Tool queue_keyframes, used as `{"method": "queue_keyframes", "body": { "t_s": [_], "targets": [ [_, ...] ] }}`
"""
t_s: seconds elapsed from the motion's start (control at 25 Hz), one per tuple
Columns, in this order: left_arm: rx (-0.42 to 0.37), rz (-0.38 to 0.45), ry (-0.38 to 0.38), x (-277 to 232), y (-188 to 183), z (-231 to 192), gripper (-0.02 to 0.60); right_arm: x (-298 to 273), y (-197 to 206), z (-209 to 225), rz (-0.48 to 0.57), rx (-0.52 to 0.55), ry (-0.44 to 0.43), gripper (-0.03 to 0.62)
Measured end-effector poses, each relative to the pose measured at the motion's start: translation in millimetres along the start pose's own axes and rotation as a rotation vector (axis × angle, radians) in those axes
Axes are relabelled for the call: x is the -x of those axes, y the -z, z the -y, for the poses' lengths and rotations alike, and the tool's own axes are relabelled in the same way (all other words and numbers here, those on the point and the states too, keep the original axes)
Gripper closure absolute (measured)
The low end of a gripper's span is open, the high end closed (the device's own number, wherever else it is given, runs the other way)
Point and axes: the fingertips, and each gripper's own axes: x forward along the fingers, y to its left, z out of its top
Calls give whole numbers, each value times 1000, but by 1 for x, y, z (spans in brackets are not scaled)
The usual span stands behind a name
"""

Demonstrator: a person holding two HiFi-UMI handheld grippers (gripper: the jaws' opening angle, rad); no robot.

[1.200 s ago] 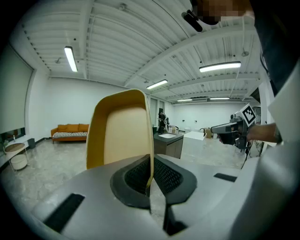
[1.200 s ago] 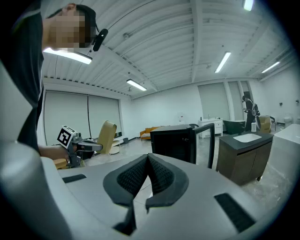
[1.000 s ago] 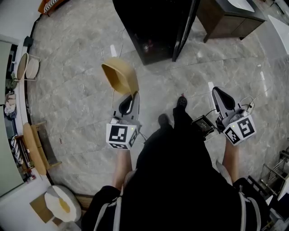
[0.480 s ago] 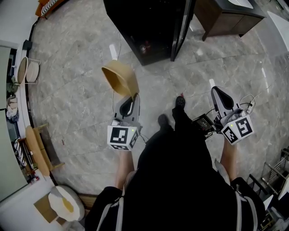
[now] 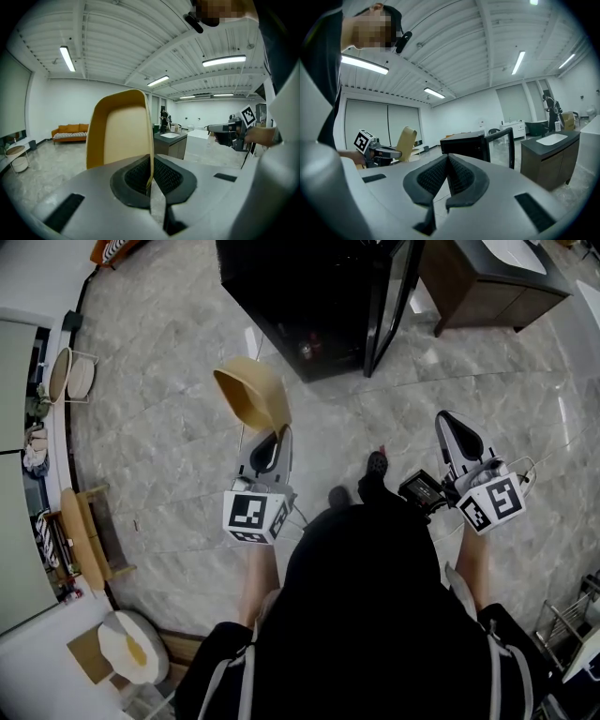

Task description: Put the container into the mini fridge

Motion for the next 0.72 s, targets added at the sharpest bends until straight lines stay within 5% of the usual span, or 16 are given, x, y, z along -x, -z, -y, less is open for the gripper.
{"method": "queue_keyframes", "body": {
  "t_s": [0.72],
  "targets": [
    [40, -122, 28, -91, 8, 30, 545, -40, 2, 64, -18, -47, -123, 577]
  ]
}}
